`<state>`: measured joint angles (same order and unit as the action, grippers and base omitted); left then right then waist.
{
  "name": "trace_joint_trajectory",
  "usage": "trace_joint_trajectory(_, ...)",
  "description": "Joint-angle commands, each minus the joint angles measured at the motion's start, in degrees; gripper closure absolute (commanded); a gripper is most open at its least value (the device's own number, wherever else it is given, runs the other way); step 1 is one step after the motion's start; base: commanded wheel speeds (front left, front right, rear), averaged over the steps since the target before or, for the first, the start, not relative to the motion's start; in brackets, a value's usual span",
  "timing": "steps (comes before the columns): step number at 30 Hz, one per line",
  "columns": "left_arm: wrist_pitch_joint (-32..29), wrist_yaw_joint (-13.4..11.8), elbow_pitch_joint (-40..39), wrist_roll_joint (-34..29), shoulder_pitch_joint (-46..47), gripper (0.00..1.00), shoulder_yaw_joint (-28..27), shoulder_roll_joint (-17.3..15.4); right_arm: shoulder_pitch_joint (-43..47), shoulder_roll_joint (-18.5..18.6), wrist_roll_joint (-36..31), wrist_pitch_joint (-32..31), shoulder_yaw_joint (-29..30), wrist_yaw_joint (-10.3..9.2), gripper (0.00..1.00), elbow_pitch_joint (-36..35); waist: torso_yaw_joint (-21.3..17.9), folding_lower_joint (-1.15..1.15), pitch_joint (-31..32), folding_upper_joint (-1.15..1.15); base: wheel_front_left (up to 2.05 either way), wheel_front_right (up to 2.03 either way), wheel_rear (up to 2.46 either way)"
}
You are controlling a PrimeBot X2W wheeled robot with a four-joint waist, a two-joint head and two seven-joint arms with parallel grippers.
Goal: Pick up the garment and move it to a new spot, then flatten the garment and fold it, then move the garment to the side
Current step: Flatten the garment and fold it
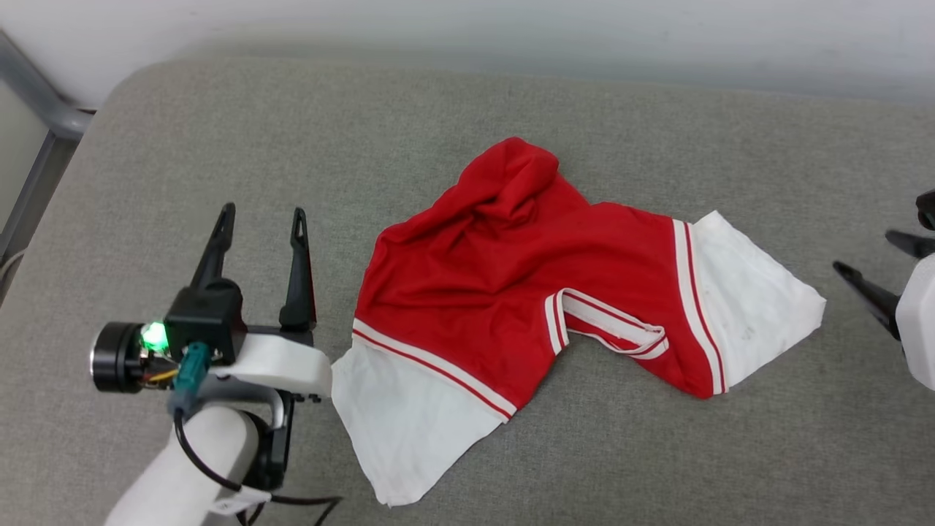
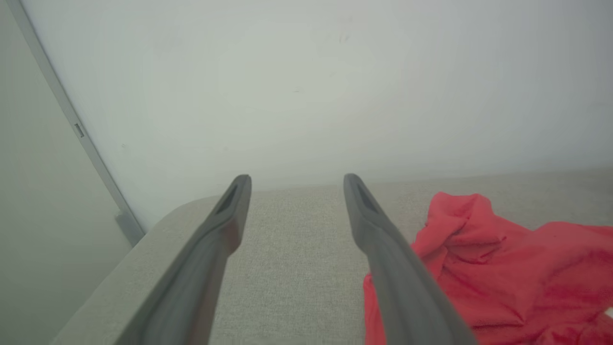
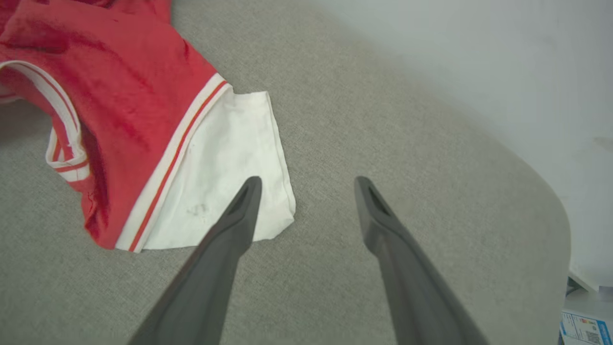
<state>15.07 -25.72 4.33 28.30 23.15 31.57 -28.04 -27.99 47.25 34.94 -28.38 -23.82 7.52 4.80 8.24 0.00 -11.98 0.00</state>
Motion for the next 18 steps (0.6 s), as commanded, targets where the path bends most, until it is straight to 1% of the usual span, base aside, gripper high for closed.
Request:
trace_joint_trajectory(1,0.13,0.35,-1.29,-2.09,-2.64,0.0,-1.56,1.78,-1.83,1.28,2.96,-4.52,-1.59,-0.06,0.0,0.78,0.93,0.0,-1.33,0.0,0.0,0.0,0.0)
trace_joint_trajectory(3,0.13,0.85,-2.04,-3.72,-4.22,0.0,-3.16,3.34,-3.0,2.29,4.69,-8.13,-2.83,-0.06,0.0,1.94,1.5,0.0,-2.23,0.0,0.0,0.0,0.0)
trace_joint_trajectory(4,0.13,0.85,-2.04,-3.72,-4.22,0.0,-3.16,3.34,-3.0,2.29,4.69,-8.13,-2.83,-0.06,0.0,1.94,1.5,0.0,-2.23,0.0,0.0,0.0,0.0)
trace_joint_trajectory(5,0.13,1.42,-2.76,-5.39,-5.6,0.0,-4.5,5.17,-3.94,2.24,6.21,-10.56,-3.83,-0.06,0.0,3.48,2.12,0.0,-3.1,0.0,0.0,0.0,0.0)
trace_joint_trajectory(6,0.13,1.42,-2.76,-5.39,-5.6,0.0,-4.5,5.17,-3.94,2.24,6.21,-10.56,-3.83,-0.06,0.0,3.48,2.12,0.0,-3.1,0.0,0.0,0.0,0.0)
trace_joint_trajectory(8,0.13,2.18,-3.19,-6.84,-6.73,0.0,-5.82,6.88,-4.85,1.96,7.04,-11.9,-4.64,-0.06,0.0,5.45,2.9,0.0,-4.02,0.0,0.0,0.0,0.0)
trace_joint_trajectory(11,0.13,3.97,-3.27,-8.65,-7.6,0.0,-7.66,9.26,-6.14,1.22,7.48,-12.38,-6.12,-0.06,0.0,8.98,3.96,0.0,-5.3,0.0,0.0,0.0,0.0)
trace_joint_trajectory(14,0.13,5.81,-2.89,-10.44,-8.08,0.0,-9.5,11.34,-6.82,-0.17,7.87,-11.53,-7.83,-0.06,0.0,12.45,4.86,0.0,-6.53,0.0,0.0,0.0,0.0)
trace_joint_trajectory(15,0.13,7.09,-2.44,-11.55,-8.54,0.0,-10.5,12.61,-6.81,-1.2,8.33,-10.98,-9.35,-0.05,0.0,14.68,5.29,0.0,-7.1,0.0,0.0,0.0,0.0)
trace_joint_trajectory(16,0.13,7.09,-2.44,-11.55,-8.54,0.0,-10.5,12.61,-6.81,-1.2,8.33,-10.98,-9.35,-0.05,0.0,14.68,5.29,0.0,-7.1,0.0,0.0,0.0,0.0)
trace_joint_trajectory(18,0.14,8.12,-2.12,-12.7,-8.72,0.0,-11.42,13.84,-5.84,-2.22,8.89,-10.84,-11.95,-0.03,0.0,16.29,5.63,0.0,-7.46,0.0,0.0,0.0,0.0)
